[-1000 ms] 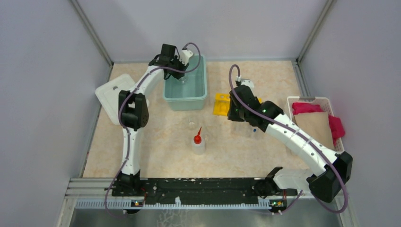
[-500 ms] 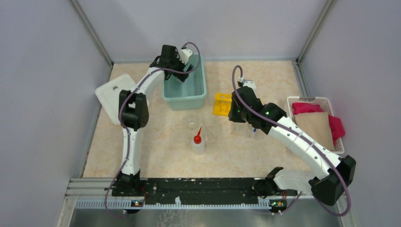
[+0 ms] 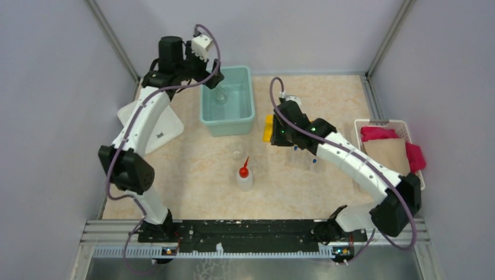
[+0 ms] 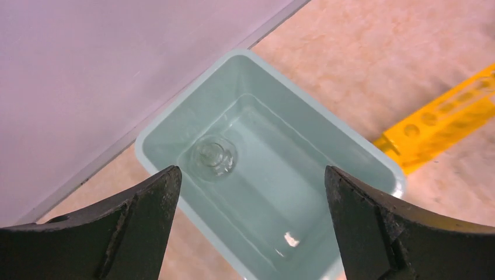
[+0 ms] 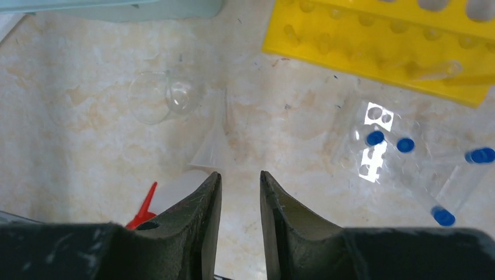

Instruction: Organize the chemistry lab equipment

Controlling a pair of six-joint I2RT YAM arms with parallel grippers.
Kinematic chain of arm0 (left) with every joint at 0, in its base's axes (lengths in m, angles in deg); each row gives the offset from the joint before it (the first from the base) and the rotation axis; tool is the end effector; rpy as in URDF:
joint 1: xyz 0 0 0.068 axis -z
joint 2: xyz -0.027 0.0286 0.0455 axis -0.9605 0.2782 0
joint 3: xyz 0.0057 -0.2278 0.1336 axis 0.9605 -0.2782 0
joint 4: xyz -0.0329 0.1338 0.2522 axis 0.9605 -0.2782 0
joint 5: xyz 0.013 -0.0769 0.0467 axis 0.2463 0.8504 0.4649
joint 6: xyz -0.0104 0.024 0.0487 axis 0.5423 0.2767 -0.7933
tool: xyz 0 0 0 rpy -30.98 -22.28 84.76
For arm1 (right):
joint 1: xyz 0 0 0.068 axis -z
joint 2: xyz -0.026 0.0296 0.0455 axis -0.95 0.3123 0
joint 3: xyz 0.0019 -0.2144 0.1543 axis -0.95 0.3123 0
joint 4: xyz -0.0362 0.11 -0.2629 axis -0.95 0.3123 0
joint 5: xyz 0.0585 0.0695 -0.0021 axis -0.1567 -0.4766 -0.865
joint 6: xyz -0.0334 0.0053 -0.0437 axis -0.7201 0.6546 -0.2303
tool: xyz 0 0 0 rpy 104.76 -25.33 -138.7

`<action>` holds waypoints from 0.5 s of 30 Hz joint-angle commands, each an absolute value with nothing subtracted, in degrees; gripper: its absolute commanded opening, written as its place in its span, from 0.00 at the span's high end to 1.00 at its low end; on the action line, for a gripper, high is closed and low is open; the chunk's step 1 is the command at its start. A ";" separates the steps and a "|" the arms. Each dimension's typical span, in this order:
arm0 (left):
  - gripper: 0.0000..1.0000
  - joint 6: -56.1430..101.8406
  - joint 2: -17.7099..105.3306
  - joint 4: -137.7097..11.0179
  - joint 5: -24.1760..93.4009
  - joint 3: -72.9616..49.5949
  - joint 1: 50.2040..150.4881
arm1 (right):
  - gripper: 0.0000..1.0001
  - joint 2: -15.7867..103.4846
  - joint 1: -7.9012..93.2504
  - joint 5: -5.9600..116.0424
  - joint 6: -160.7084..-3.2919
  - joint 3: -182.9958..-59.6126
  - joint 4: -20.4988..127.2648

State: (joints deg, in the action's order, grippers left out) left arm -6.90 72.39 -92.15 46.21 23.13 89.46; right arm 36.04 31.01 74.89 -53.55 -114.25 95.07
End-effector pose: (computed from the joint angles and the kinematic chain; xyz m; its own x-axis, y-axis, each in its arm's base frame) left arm 0.4306 -0.1337 0.3911 -0.1955 0.3592 -0.9125 0.6459 0.7474 0.1558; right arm 0.2311 0.1890 0.3143 -0.7576 0.0917 -0.6463 -0.1126 0.9569 0.2677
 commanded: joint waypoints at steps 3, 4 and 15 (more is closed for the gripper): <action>0.07 1.81 62.62 -96.13 55.85 9.70 82.33 | 0.67 49.64 27.76 71.21 -58.74 -126.96 89.58; 0.08 1.74 61.61 -96.22 56.00 7.74 81.36 | 0.67 52.06 27.35 70.96 -59.29 -128.73 89.65; 0.16 2.05 60.33 -94.58 57.52 -2.95 77.29 | 0.67 70.93 26.74 66.68 -62.11 -137.83 87.09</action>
State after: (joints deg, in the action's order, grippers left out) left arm 1.18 60.52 -95.45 54.60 -2.51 77.81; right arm 68.11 27.29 67.79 -60.32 -133.35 88.91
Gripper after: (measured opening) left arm 0.847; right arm 0.328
